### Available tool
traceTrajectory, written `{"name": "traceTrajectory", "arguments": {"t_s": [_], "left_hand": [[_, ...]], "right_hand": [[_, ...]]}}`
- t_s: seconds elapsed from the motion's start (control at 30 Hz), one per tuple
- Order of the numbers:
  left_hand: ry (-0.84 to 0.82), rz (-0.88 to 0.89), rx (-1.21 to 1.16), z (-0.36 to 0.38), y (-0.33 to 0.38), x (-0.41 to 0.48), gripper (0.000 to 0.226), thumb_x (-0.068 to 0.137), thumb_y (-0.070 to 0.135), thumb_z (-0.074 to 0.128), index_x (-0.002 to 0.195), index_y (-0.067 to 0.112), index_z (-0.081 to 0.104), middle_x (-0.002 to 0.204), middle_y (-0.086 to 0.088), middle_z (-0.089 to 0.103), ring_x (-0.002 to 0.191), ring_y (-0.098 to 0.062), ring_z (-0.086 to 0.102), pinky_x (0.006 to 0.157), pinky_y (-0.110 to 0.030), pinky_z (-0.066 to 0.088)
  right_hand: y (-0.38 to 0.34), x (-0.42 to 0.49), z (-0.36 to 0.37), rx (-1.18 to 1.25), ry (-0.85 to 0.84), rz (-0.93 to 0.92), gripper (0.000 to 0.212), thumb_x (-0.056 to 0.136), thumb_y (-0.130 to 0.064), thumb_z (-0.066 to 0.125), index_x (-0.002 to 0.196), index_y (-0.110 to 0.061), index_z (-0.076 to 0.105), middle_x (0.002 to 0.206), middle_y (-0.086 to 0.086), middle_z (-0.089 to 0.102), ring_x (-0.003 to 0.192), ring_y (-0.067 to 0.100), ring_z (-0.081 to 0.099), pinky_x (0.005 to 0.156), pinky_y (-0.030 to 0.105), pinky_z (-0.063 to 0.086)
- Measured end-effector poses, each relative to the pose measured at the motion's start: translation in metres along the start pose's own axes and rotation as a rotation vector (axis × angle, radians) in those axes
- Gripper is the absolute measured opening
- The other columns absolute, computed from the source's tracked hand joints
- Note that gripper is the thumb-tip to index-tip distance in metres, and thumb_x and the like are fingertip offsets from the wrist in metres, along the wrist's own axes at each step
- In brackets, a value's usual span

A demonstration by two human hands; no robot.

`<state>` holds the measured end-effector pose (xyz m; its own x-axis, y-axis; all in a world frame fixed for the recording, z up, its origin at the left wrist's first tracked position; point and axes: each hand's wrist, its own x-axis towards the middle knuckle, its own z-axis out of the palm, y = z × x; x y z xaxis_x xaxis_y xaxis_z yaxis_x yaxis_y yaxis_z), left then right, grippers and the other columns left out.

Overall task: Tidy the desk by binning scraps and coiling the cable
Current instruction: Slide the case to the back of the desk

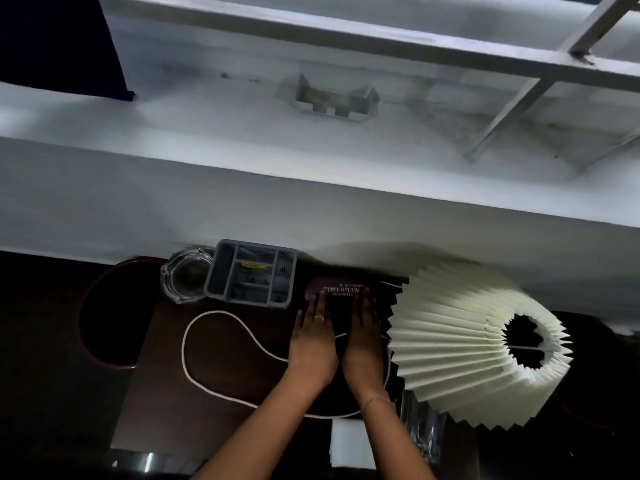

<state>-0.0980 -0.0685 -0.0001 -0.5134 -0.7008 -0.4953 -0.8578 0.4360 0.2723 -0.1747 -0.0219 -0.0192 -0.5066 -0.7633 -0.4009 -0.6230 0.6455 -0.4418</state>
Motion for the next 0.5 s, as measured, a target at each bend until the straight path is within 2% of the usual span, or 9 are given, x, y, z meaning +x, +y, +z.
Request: {"name": "traceTrajectory", "arguments": {"t_s": [0.1, 0.17, 0.27, 0.3, 0.33, 0.37, 0.4, 0.47, 0.5], "left_hand": [[-0.038, -0.005, 0.024, -0.006, 0.001, 0.018, 0.066, 0.092, 0.010, 0.038, 0.147, 0.002, 0.002, 0.158, -0.010, -0.011, 0.147, -0.024, -0.006, 0.120, -0.037, 0.004], [-0.070, -0.013, 0.046, -0.009, 0.002, 0.026, 0.066, 0.093, 0.009, 0.037, 0.146, 0.000, 0.000, 0.158, -0.011, -0.014, 0.146, -0.025, -0.010, 0.120, -0.037, 0.004], [-0.069, -0.002, 0.020, -0.011, 0.002, 0.025, 0.069, 0.091, 0.006, 0.041, 0.146, -0.001, 0.000, 0.158, -0.011, -0.014, 0.146, -0.024, -0.011, 0.120, -0.036, 0.004], [-0.038, 0.012, -0.013, -0.011, 0.001, 0.021, 0.072, 0.089, 0.006, 0.043, 0.146, 0.000, 0.001, 0.158, -0.011, -0.013, 0.146, -0.024, -0.009, 0.120, -0.034, 0.005], [0.009, 0.034, -0.046, -0.009, 0.000, 0.015, 0.073, 0.087, 0.005, 0.045, 0.147, 0.001, 0.002, 0.158, -0.011, -0.010, 0.147, -0.023, -0.007, 0.119, -0.033, 0.006], [0.053, 0.057, -0.067, -0.007, 0.000, 0.008, 0.073, 0.086, 0.004, 0.044, 0.147, 0.002, 0.004, 0.159, -0.011, -0.007, 0.147, -0.023, -0.003, 0.119, -0.032, 0.008], [0.079, 0.075, -0.073, -0.004, 0.000, 0.000, 0.071, 0.086, 0.003, 0.042, 0.148, 0.004, 0.006, 0.159, -0.011, -0.002, 0.147, -0.023, 0.001, 0.119, -0.031, 0.012], [0.071, 0.096, -0.051, 0.000, 0.002, -0.016, 0.064, 0.088, 0.003, 0.039, 0.147, 0.006, 0.015, 0.158, -0.013, 0.007, 0.145, -0.026, 0.013, 0.115, -0.033, 0.025], [0.045, 0.102, -0.033, 0.003, 0.003, -0.023, 0.060, 0.089, 0.004, 0.039, 0.146, 0.009, 0.021, 0.158, -0.014, 0.011, 0.143, -0.027, 0.020, 0.111, -0.034, 0.033]], "right_hand": [[-0.005, 0.016, -0.002, 0.001, -0.007, 0.034, 0.069, 0.095, 0.004, 0.031, 0.148, -0.018, -0.008, 0.157, 0.000, -0.019, 0.146, 0.016, -0.012, 0.118, 0.028, 0.001], [-0.005, 0.018, -0.001, 0.003, 0.018, -0.001, 0.069, 0.094, 0.005, 0.033, 0.148, -0.017, -0.006, 0.158, 0.000, -0.018, 0.146, 0.016, -0.013, 0.118, 0.026, 0.000], [-0.003, 0.006, -0.001, 0.090, 0.067, -0.037, 0.068, 0.094, 0.004, 0.033, 0.149, -0.020, 0.002, 0.157, -0.004, -0.014, 0.145, 0.010, -0.008, 0.112, 0.011, -0.008], [-0.001, -0.002, 0.000, 0.098, 0.107, -0.038, 0.068, 0.092, 0.005, 0.035, 0.149, -0.020, 0.009, 0.157, -0.005, -0.010, 0.145, 0.010, -0.002, 0.111, 0.008, -0.006], [0.003, -0.011, 0.001, 0.055, 0.143, -0.023, 0.070, 0.088, 0.008, 0.039, 0.148, -0.021, 0.016, 0.158, -0.003, -0.003, 0.144, 0.013, 0.009, 0.114, 0.011, 0.006], [0.006, -0.021, 0.002, -0.020, 0.163, 0.021, 0.071, 0.085, 0.008, 0.043, 0.146, -0.020, 0.024, 0.159, 0.002, 0.007, 0.139, 0.020, 0.026, 0.114, 0.023, 0.025], [0.008, -0.032, 0.003, -0.095, 0.170, 0.076, 0.068, 0.081, 0.008, 0.047, 0.143, -0.018, 0.033, 0.156, 0.009, 0.019, 0.128, 0.027, 0.043, 0.102, 0.035, 0.041], [0.006, -0.053, 0.005, -0.183, 0.142, 0.141, 0.056, 0.070, 0.008, 0.063, 0.123, -0.010, 0.056, 0.132, 0.022, 0.051, 0.097, 0.035, 0.061, 0.076, 0.041, 0.053], [0.008, -0.062, 0.008, -0.221, 0.128, 0.159, 0.054, 0.059, 0.011, 0.071, 0.110, -0.006, 0.064, 0.117, 0.025, 0.060, 0.086, 0.037, 0.064, 0.071, 0.042, 0.055]]}}
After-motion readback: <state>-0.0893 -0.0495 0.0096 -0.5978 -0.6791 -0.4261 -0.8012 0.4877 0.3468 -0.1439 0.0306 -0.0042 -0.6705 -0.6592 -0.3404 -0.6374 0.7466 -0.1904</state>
